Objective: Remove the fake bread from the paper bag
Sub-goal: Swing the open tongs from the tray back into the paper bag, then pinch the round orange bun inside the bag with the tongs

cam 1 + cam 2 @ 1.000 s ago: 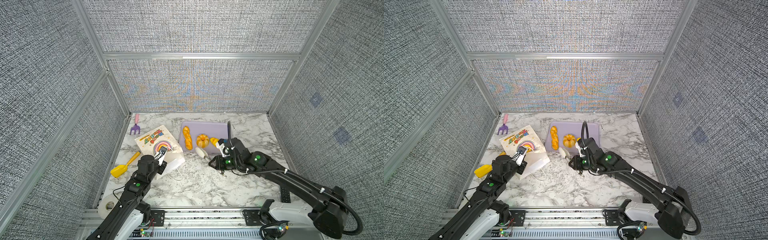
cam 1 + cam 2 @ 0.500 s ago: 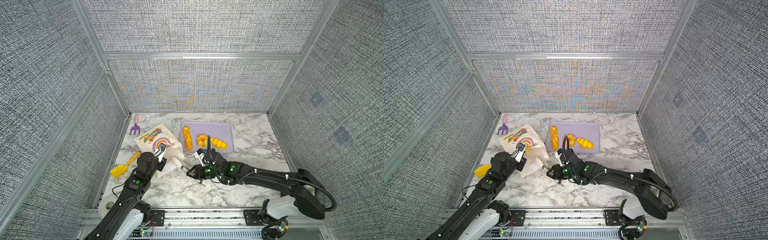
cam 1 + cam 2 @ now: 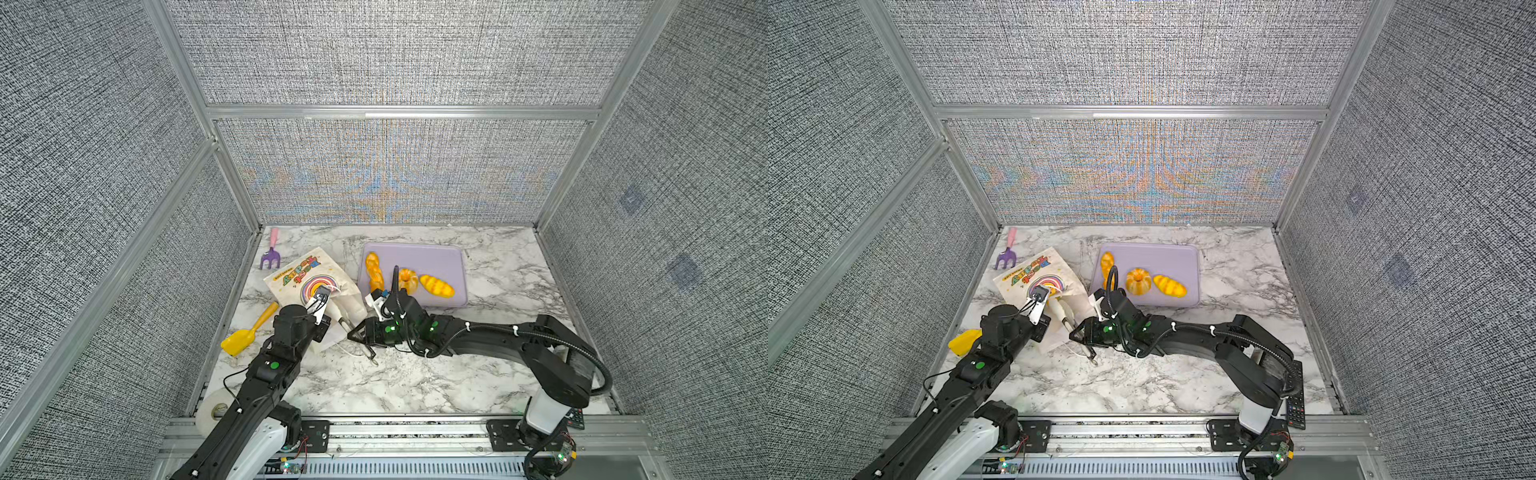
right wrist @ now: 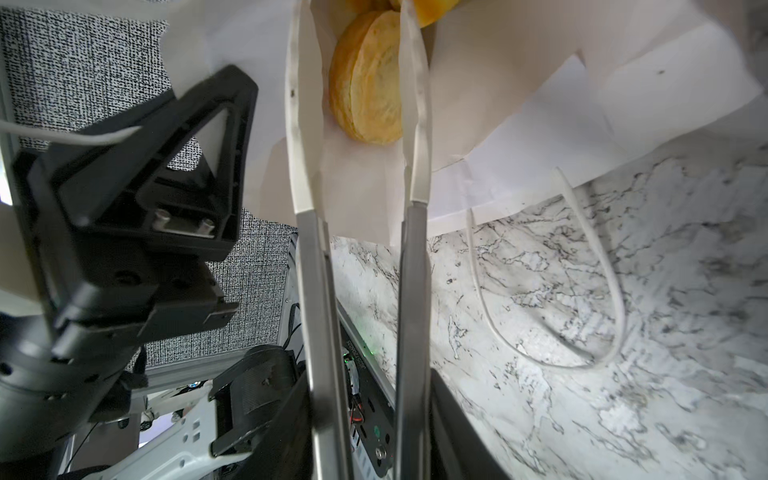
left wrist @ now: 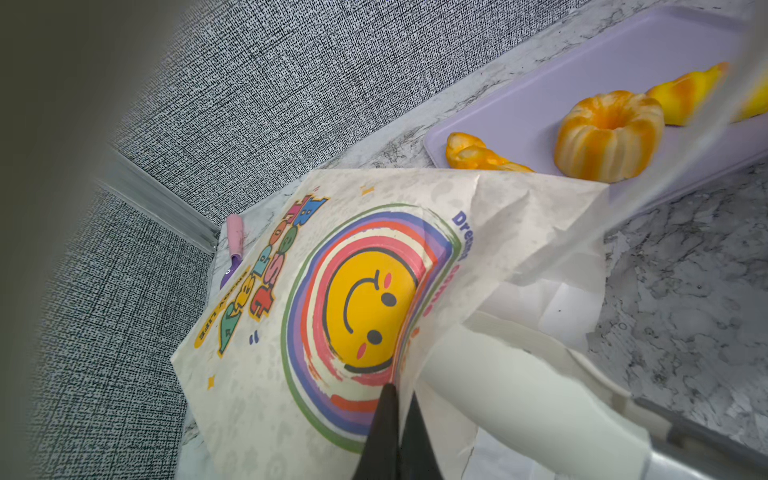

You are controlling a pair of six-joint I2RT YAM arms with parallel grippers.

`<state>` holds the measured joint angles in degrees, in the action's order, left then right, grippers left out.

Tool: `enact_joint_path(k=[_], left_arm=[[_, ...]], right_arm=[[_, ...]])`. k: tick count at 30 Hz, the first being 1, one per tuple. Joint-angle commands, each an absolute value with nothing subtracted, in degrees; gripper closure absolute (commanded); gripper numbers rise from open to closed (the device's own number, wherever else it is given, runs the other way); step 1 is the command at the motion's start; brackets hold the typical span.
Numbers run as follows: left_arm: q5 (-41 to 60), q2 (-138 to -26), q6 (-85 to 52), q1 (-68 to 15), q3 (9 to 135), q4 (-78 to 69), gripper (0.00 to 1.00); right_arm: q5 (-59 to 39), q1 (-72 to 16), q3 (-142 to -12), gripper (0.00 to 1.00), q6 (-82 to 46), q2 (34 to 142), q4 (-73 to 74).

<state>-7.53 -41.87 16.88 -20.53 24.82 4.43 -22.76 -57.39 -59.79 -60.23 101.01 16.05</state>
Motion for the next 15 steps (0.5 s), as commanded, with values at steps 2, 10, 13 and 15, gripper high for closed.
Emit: enact_joint_path(k=[2,10,13,15], left_arm=[[-7.2,-42.6,16.2,-20.5,24.6,2.8,1.0],[-7.3,-41.9,15.8,-20.5,24.0,2.3,1.0],[-7.2,-41.9,15.6,-20.5,23.7,2.3,1.0],[-7.1,-42.0,15.5,-20.6,23.6,2.0,1.0]], right_arm=[[-24.8,-58.0,-61.6,0.59,-62.8,103.0,20.2],[-25.6,-58.5,-61.0,0.59,-62.7,103.2,19.3],[-25.8,-58.8,-61.8,0.59,-61.5,102.8,17.5],[-25.8,-59.0,-63.1,0.59,-60.4,103.0,15.2]])
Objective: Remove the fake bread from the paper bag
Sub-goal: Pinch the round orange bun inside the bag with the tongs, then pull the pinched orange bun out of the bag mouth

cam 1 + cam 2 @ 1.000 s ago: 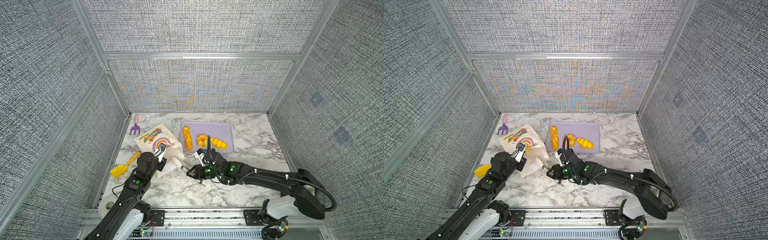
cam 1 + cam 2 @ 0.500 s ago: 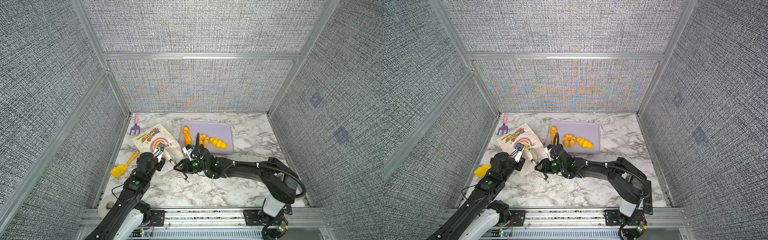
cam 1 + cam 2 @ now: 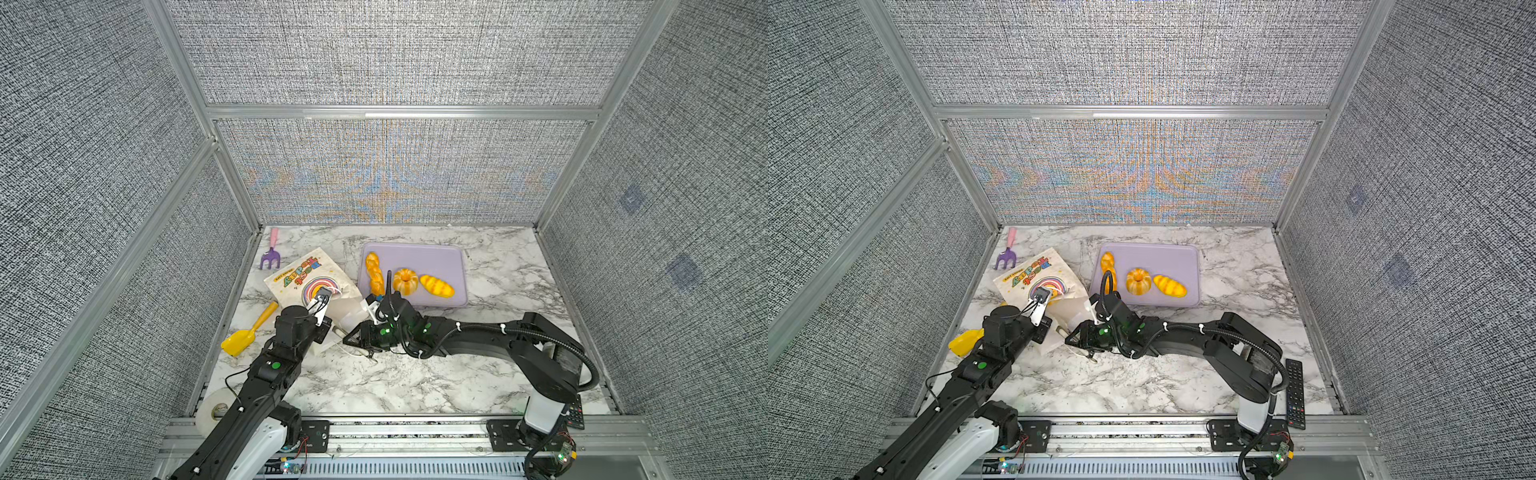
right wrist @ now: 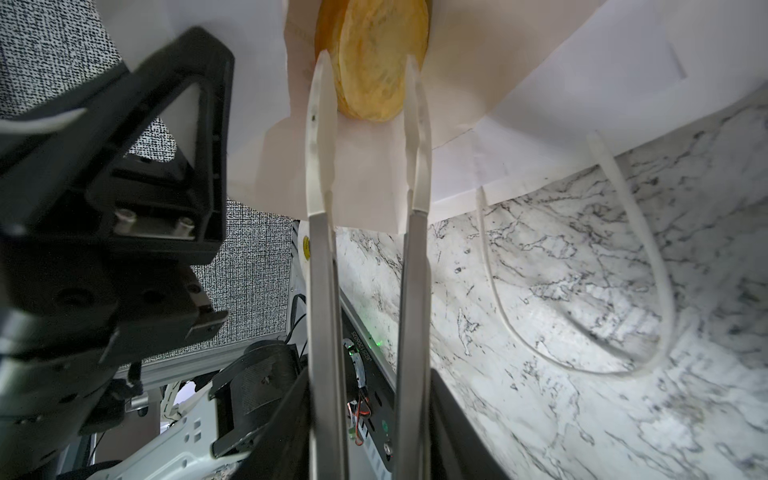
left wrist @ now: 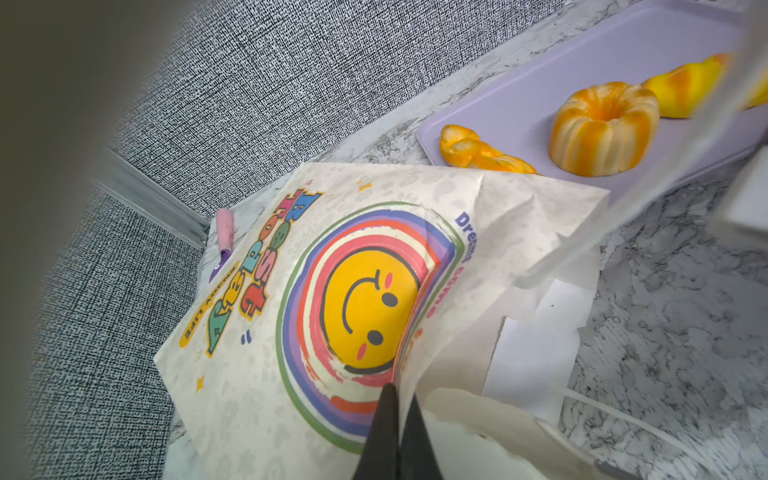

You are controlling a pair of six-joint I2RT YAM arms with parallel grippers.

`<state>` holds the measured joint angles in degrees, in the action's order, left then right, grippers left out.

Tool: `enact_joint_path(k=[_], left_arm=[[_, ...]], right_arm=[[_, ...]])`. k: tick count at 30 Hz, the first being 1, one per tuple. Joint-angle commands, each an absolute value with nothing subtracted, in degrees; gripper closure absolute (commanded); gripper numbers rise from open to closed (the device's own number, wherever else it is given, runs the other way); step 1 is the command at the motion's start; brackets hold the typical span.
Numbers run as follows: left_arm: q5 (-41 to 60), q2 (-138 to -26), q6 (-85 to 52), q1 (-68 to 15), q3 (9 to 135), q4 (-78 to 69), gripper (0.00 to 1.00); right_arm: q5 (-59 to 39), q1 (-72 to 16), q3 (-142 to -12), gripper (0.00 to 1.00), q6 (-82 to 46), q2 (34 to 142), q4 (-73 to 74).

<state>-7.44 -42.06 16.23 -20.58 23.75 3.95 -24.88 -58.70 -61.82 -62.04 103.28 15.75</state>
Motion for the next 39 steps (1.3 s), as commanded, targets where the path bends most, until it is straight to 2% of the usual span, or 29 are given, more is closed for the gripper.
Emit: enact_joint_path(k=[1,11,17,23,29,34,39], left_arm=[[-7.1,-41.9,15.4,-20.5,23.5,1.9,1.0],[-6.8,-42.1,14.9,-20.5,23.0,1.1,1.0],[-6.7,-42.2,14.8,-20.5,23.0,0.9,1.0],[-6.8,-41.9,14.7,-20.5,22.8,0.7,1.0],[-6.7,-41.8,14.5,-20.6,22.6,0.3,1.0],[-6.6,-42.0,14.3,-20.6,22.6,0.2,1.0],[-6.5,-41.9,14.3,-20.5,22.5,0.4,1.0]], right_arm=[[-26.0,-59.0,-63.8,0.59,-59.8,103.2,14.3],[-27.5,-59.5,-72.2,0.61,-55.3,108.2,5.8],[-21.9,-59.6,-75.9,0.72,-49.5,109.7,-7.8],[-14.8,-59.4,-73.9,0.76,-45.7,105.5,-17.5],[-13.6,-59.0,-69.2,0.76,-45.8,100.9,-17.2],[-15.0,-58.9,-67.5,0.66,-46.3,98.2,-13.3],[-17.5,-57.9,-66.7,0.64,-47.2,97.6,-9.4]])
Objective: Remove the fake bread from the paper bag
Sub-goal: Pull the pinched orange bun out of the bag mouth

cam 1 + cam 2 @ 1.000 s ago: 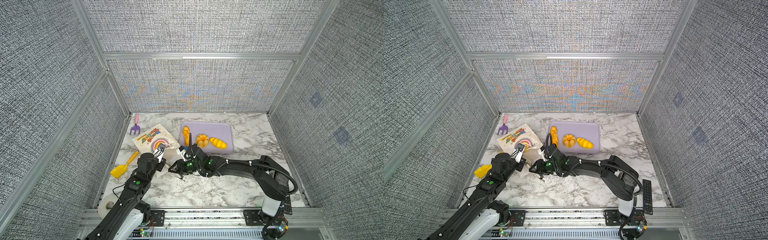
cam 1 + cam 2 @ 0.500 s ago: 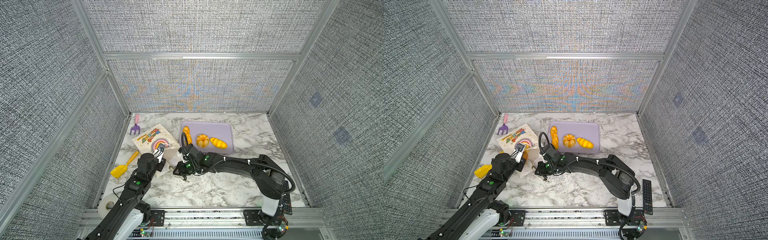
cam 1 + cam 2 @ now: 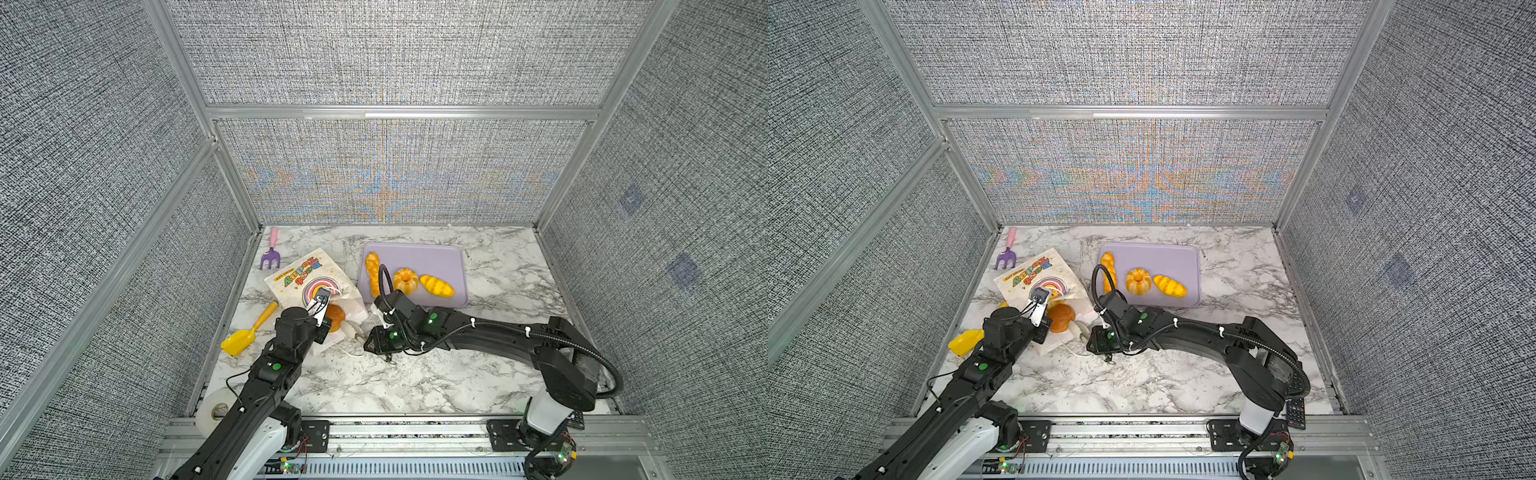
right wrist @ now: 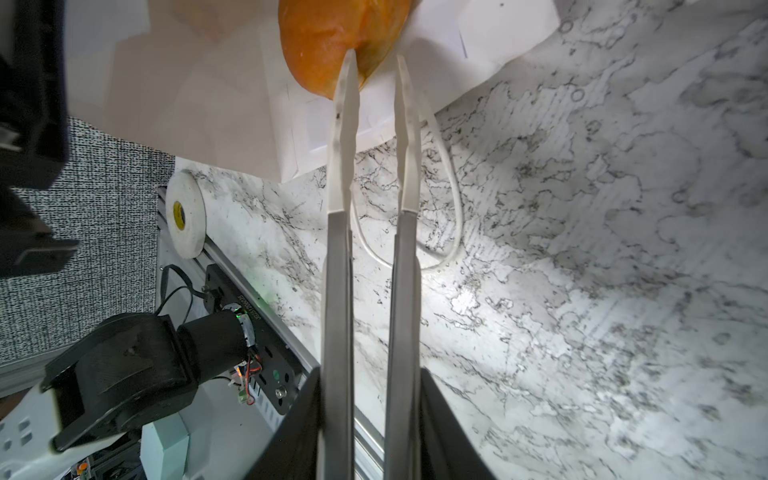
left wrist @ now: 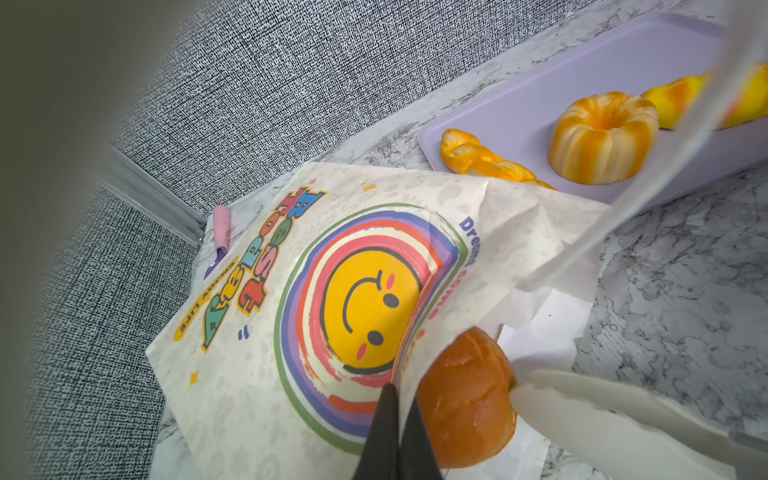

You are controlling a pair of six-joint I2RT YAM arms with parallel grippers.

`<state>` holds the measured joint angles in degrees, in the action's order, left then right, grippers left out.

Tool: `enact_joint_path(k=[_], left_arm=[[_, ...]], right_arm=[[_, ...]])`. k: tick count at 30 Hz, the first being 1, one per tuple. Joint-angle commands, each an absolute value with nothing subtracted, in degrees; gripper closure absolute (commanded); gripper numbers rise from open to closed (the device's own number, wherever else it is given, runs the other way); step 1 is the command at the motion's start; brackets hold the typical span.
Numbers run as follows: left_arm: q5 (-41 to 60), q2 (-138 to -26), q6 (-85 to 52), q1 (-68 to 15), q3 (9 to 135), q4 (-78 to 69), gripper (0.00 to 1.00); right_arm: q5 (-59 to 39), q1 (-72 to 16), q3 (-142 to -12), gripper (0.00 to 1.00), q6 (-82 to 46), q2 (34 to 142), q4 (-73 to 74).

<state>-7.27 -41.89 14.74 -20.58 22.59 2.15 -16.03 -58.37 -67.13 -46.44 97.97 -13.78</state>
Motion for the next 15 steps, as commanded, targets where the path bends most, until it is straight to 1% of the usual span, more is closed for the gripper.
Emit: enact_joint_path(k=[1,6,15], left_arm=[[-6.5,-41.8,14.2,-20.5,22.4,0.4,1.0],[-6.4,-41.7,14.4,-20.6,22.3,0.4,1.0],[-6.1,-41.8,14.6,-20.6,22.2,0.5,1.0]], right_arm=[[-18.2,-57.6,-66.3,0.63,-47.7,97.6,-8.3],[-20.5,-56.4,-62.8,0.61,-50.9,96.4,-2.4],[-23.2,-55.5,-57.9,0.6,-55.7,94.2,5.8]])
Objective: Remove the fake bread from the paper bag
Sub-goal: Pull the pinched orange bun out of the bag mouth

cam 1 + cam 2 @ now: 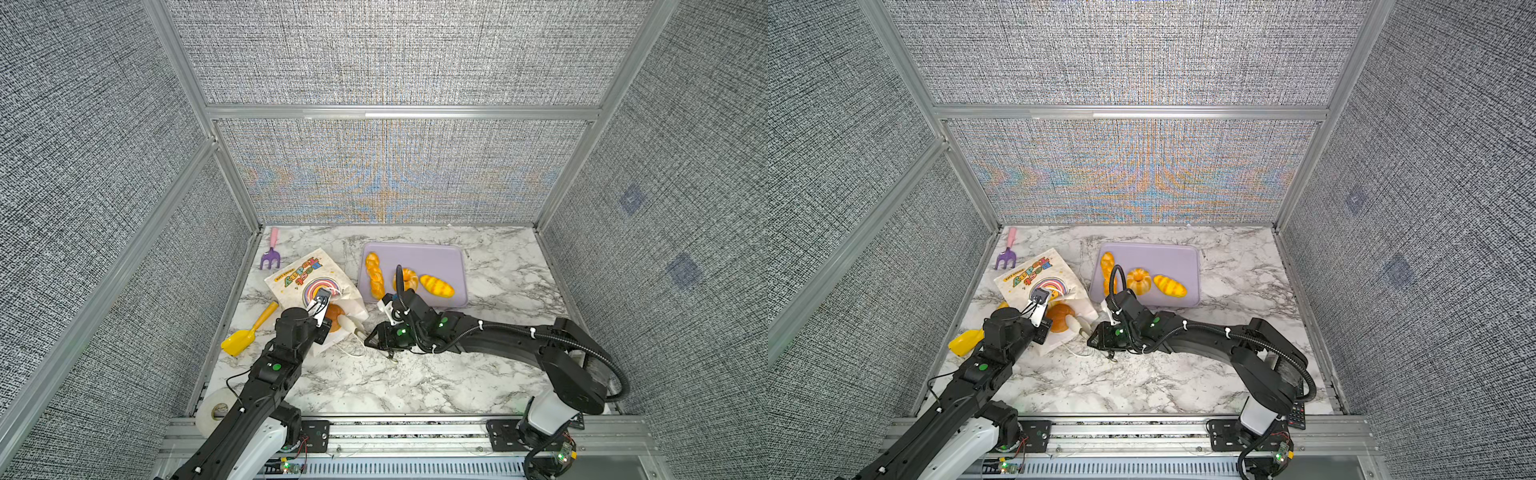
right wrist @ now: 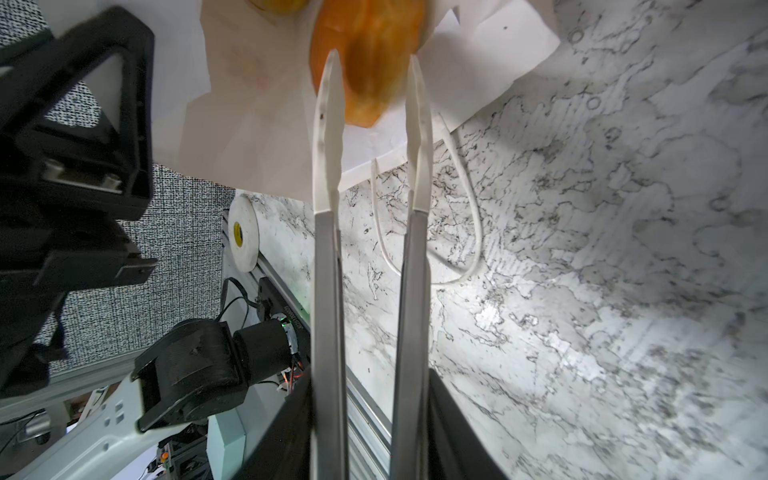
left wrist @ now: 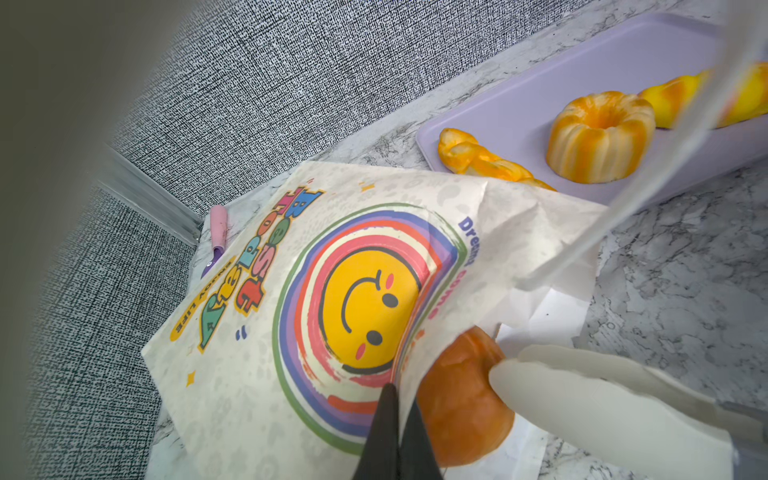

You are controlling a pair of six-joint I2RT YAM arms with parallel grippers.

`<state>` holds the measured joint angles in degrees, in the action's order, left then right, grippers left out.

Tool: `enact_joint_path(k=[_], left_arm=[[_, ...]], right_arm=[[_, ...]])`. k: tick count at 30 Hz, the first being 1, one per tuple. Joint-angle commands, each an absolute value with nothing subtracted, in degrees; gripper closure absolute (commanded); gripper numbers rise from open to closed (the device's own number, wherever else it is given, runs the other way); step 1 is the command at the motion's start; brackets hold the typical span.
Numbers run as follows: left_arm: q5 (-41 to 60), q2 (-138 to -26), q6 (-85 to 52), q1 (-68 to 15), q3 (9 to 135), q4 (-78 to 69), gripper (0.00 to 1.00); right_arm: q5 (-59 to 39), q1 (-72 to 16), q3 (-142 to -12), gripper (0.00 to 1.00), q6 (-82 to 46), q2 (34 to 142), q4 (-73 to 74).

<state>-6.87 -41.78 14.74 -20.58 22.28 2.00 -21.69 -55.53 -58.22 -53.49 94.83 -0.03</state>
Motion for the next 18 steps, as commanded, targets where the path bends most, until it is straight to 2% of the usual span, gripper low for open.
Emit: enact_joint_path(k=[1,9,18], left_arm=[[-6.1,-41.7,14.6,-20.6,22.2,0.5,1.0],[-5.8,-41.6,14.6,-20.6,22.2,1.0,1.0],[-5.6,-41.7,14.7,-20.6,22.3,0.8,1.0]], right_arm=[[-23.3,-55.5,-57.9,0.6,-55.8,94.2,6.1],[-23.0,-55.3,-57.2,0.6,-56.1,95.7,6.1],[-20.5,-55.4,-60.8,0.59,-51.8,94.7,-3.8]])
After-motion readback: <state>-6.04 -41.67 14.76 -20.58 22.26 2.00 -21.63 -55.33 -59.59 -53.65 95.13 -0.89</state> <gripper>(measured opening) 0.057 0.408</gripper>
